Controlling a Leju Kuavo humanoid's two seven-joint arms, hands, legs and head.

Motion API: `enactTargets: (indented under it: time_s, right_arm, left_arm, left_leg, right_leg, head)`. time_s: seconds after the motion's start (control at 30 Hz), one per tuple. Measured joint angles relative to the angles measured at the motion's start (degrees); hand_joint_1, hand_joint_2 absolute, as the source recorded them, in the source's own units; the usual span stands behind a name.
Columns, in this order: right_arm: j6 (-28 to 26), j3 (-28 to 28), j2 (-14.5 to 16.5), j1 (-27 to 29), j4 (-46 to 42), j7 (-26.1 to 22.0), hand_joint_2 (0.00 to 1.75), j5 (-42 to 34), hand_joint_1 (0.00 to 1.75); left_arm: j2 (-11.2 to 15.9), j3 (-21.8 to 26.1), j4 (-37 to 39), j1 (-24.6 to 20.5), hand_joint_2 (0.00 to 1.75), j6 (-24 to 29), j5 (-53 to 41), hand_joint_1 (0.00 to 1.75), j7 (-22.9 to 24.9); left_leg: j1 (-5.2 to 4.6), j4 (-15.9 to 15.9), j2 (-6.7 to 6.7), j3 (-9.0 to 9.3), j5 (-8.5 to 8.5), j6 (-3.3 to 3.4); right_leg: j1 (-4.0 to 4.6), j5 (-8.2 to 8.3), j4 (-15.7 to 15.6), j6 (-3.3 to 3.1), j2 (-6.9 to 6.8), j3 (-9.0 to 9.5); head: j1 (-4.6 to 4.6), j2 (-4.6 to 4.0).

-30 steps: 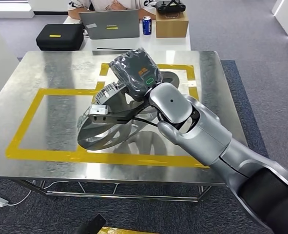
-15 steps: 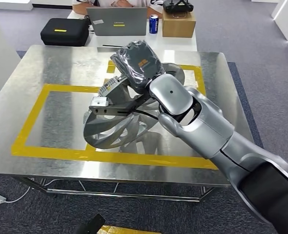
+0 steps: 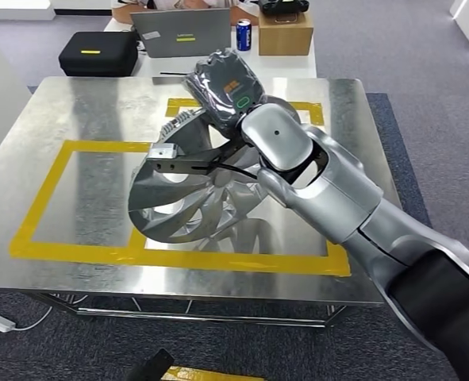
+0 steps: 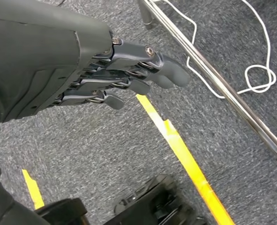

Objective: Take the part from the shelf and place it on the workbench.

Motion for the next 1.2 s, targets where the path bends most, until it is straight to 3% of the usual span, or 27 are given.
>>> enactTargets:
  time_s: [0.07, 0.1, 0.13, 0.2, 0.23, 0.3, 0.4, 0.47, 0.53, 0.57, 0.6, 0.63, 0.7, 0.77, 0.87, 0.93, 0.97, 1.07, 1.1, 1.13, 1.2]
  right_arm:
    - [0.05, 0.12, 0.25, -0.15, 0.47, 0.02, 1.75, -0.01, 1.75]
    - [0.05, 0.14, 0.33, -0.35, 0.72, 0.10, 1.75, -0.02, 1.75]
    - [0.02, 0.10, 0.37, -0.68, 0.95, 0.23, 1.75, -0.04, 1.75]
    - [-0.12, -0.16, 0.38, -1.64, 1.37, 0.59, 1.75, -0.11, 1.75]
    - [-0.30, -0.46, 0.34, -2.30, 1.65, 0.73, 1.75, -0.15, 1.75]
    - [-0.68, -1.20, 0.19, -3.70, 2.40, 0.85, 1.75, -0.20, 1.75]
    - [-1.05, -2.12, -0.07, -5.13, 3.68, 0.71, 1.75, -0.19, 1.75]
    - [-1.33, -2.56, -0.25, -5.69, 4.34, 0.66, 1.75, -0.15, 1.75]
    - [-1.62, -2.85, -0.44, -5.91, 5.01, 0.67, 1.75, -0.11, 1.75]
    - [-1.68, -2.90, -0.51, -5.90, 5.30, 0.69, 1.75, -0.09, 1.75]
    - [-1.69, -2.92, -0.56, -5.86, 5.56, 0.71, 1.75, -0.07, 1.75]
    - [-1.69, -2.96, -0.59, -5.85, 5.75, 0.73, 1.75, -0.05, 1.75]
    - [-1.68, -3.08, -0.66, -5.98, 5.97, 0.78, 1.75, -0.03, 1.75]
    - [-1.67, -3.16, -0.70, -6.31, 6.09, 0.81, 1.75, -0.01, 1.75]
    - [-1.66, -3.11, -0.76, -6.50, 6.34, 0.87, 1.75, 0.08, 1.75]
    - [-1.65, -3.11, -0.80, -6.53, 6.47, 0.92, 1.75, 0.16, 1.75]
    - [-1.65, -3.11, -0.80, -6.56, 6.50, 0.93, 1.75, 0.19, 1.75]
    - [-1.63, -2.98, -0.77, -6.46, 6.72, 0.92, 1.75, 0.20, 1.75]
    - [-1.61, -2.93, -0.77, -6.38, 6.82, 0.92, 1.75, 0.20, 1.75]
    - [-1.60, -2.90, -0.77, -6.33, 6.89, 0.93, 1.75, 0.20, 1.75]
    - [-1.58, -2.90, -0.77, -6.33, 6.94, 0.98, 1.75, 0.22, 1.75]
  left_arm:
    - [0.00, -0.06, 0.00, 0.12, 1.75, 0.02, 0.22, 0.00, 0.00]
    - [0.01, -0.08, 0.00, 0.17, 1.75, 0.04, 0.35, 0.00, 0.00]
    - [0.03, -0.09, 0.00, 0.19, 1.75, 0.06, 0.52, 0.00, 0.00]
    - [0.06, -0.09, 0.00, 0.18, 1.75, 0.13, 0.87, 0.00, -0.01]
    - [0.05, -0.10, 0.00, 0.16, 1.75, 0.19, 1.08, 0.00, -0.02]
    - [0.03, -0.13, 0.00, 0.17, 1.75, 0.35, 1.58, 0.00, -0.04]
    - [0.01, -0.16, 0.00, 0.30, 1.75, 0.56, 2.36, 0.00, -0.10]
    - [-0.01, -0.18, 0.00, 0.22, 1.75, 0.63, 2.71, 0.00, -0.11]
    - [-0.03, -0.20, 0.00, 0.14, 1.75, 0.68, 3.04, 0.00, -0.11]
    - [-0.04, -0.21, 0.00, 0.16, 1.75, 0.72, 3.16, 0.00, -0.11]
    - [-0.04, -0.23, 0.00, 0.22, 1.75, 0.78, 3.28, 0.00, -0.11]
    - [-0.05, -0.26, 0.00, 0.28, 1.75, 0.84, 3.37, 0.00, -0.11]
    - [-0.08, -0.36, 0.00, 0.40, 1.75, 0.99, 3.58, 0.00, -0.11]
    - [-0.11, -0.57, 0.00, 0.49, 1.75, 1.09, 3.90, 0.00, -0.11]
    - [-0.15, -0.91, 0.00, 0.60, 1.75, 1.17, 4.13, 0.00, -0.11]
    - [-0.16, -1.10, 0.00, 0.68, 1.75, 1.23, 4.17, 0.00, -0.11]
    - [-0.15, -1.16, 0.00, 0.71, 1.75, 1.24, 4.17, 0.00, -0.11]
    - [-0.15, -1.22, 0.00, 0.82, 1.75, 1.26, 4.18, 0.00, -0.11]
    - [-0.14, -1.22, 0.00, 0.89, 1.75, 1.26, 4.18, 0.00, -0.11]
    - [-0.11, -1.22, 0.00, 0.93, 1.75, 1.26, 4.18, 0.00, -0.11]
    - [-0.06, -1.23, 0.00, 0.94, 1.75, 1.25, 4.19, 0.00, -0.11]
  left_leg:
    - [0.15, 6.15, 0.01, -3.30, -1.75, -0.38]
    - [0.22, 6.81, 0.02, -3.86, -1.10, -0.51]
    - [0.32, 5.35, 0.03, -3.42, 0.57, -0.59]
    - [0.53, -1.13, 0.06, -0.64, 4.65, -0.63]
    - [0.56, -4.20, 0.07, 0.67, 5.66, -0.49]
    - [0.44, -6.85, 0.06, 1.69, 5.73, 0.06]
    - [0.38, -7.23, 0.06, 1.75, 5.59, 1.23]
    - [0.48, -7.39, 0.12, 1.93, 5.60, 1.92]
    - [0.42, -7.37, 0.16, 1.98, 5.51, 2.28]
    - [0.38, -7.36, 0.17, 2.01, 5.46, 2.35]
    - [0.35, -7.35, 0.15, 2.05, 5.42, 2.41]
    - [0.33, -7.34, 0.11, 2.14, 5.36, 2.43]
    - [0.28, -7.34, -0.05, 2.36, 5.17, 2.30]
    - [0.05, -7.26, -0.13, 2.31, 5.01, 1.87]
    - [-0.04, -7.33, -0.10, 2.14, 5.00, 1.11]
    - [0.04, -6.20, -0.06, 1.68, 3.88, 0.58]
    - [0.09, -4.30, -0.04, 0.84, 2.60, 0.34]
    - [0.21, 5.53, 0.00, -3.77, -1.62, -0.17]
    - [0.25, 7.41, 0.01, -4.79, -1.74, -0.32]
    - [0.31, 7.39, 0.03, -4.94, -0.81, -0.44]
    - [0.55, 2.11, 0.09, -2.64, 3.23, -0.58]
  right_leg:
    - [0.03, -0.12, 0.07, -0.14, 0.00, 0.03]
    - [0.02, -0.20, 0.16, -0.14, 0.02, 0.06]
    - [-0.01, -0.32, 0.30, -0.09, 0.06, 0.10]
    - [0.01, -0.70, 0.74, 0.21, 0.15, 0.08]
    - [0.11, -0.89, 1.06, 0.44, 0.23, -0.11]
    - [0.29, -1.03, 1.45, 0.97, 0.32, -0.63]
    - [0.09, -1.63, 2.15, 1.74, 0.26, -1.35]
    - [-0.01, -3.92, 6.37, 2.20, 0.23, -3.51]
    - [-0.02, -6.93, 14.07, 2.46, 0.23, -7.41]
    - [-0.02, -7.62, 17.01, 2.50, 0.22, -9.12]
    - [-0.02, -7.30, 18.12, 2.48, 0.22, -9.98]
    - [-0.02, -5.93, 16.93, 2.37, 0.22, -9.71]
    - [0.02, -1.79, 9.57, 1.95, 0.20, -6.58]
    - [0.13, 0.32, 3.19, 1.59, 0.20, -3.39]
    - [0.19, 0.29, 1.68, 1.14, 0.32, -2.46]
    - [0.01, 0.43, 1.31, 0.63, 0.29, -2.21]
    - [-0.11, 0.48, 1.13, 0.40, 0.26, -2.05]
    - [-0.06, 0.30, 1.12, 0.05, 0.23, -1.76]
    - [-0.05, 0.23, 1.15, 0.00, 0.24, -1.68]
    - [-0.06, 0.15, 1.21, 0.01, 0.27, -1.62]
    - [-0.13, -0.13, 1.45, 0.22, 0.36, -1.46]
  head:
    - [0.00, 0.00]
    - [-0.02, 0.00]
    - [-0.02, 0.00]
    - [-0.02, 0.00]
    - [-0.03, 0.00]
    - [-0.03, 0.00]
    - [0.02, 0.00]
    - [0.18, 0.00]
    - [0.31, 0.00]
    - [0.30, 0.00]
    - [0.30, 0.00]
    - [0.30, 0.00]
    - [0.32, 0.00]
    - [0.26, 0.00]
    - [0.19, 0.00]
    - [0.09, 0.00]
    - [0.01, 0.00]
    - [-0.12, 0.00]
    - [-0.13, 0.00]
    - [-0.13, 0.00]
    - [-0.14, 0.00]
